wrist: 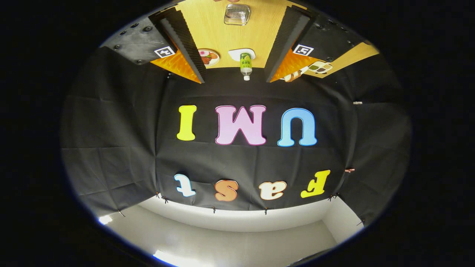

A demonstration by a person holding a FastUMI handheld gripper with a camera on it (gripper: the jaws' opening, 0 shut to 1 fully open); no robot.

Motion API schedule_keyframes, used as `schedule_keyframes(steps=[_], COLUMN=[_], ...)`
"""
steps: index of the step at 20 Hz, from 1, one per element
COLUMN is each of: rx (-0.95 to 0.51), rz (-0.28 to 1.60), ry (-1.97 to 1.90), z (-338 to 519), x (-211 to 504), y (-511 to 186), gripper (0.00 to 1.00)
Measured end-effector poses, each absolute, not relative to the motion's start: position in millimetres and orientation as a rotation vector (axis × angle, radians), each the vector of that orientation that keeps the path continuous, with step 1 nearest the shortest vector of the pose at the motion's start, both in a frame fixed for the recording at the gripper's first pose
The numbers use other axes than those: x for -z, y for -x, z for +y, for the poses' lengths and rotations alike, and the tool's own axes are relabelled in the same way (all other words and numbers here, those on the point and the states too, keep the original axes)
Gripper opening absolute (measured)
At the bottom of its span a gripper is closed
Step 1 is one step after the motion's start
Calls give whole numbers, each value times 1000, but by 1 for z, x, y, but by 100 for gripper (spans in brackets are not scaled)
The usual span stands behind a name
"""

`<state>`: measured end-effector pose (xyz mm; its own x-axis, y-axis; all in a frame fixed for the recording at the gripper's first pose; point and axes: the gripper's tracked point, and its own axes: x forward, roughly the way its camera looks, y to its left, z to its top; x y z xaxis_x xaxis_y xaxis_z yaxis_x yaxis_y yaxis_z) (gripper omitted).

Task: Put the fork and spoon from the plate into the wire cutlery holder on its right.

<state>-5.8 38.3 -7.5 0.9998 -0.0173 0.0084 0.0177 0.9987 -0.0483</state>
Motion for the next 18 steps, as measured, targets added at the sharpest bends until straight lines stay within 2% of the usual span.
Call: schedule_keyframes(steps=[11, 18], rx=[-33, -106], rz=[7, 105], ry=[6, -47], z=[72, 108], x=[16, 52], y=[-6, -14], gripper=[99, 99])
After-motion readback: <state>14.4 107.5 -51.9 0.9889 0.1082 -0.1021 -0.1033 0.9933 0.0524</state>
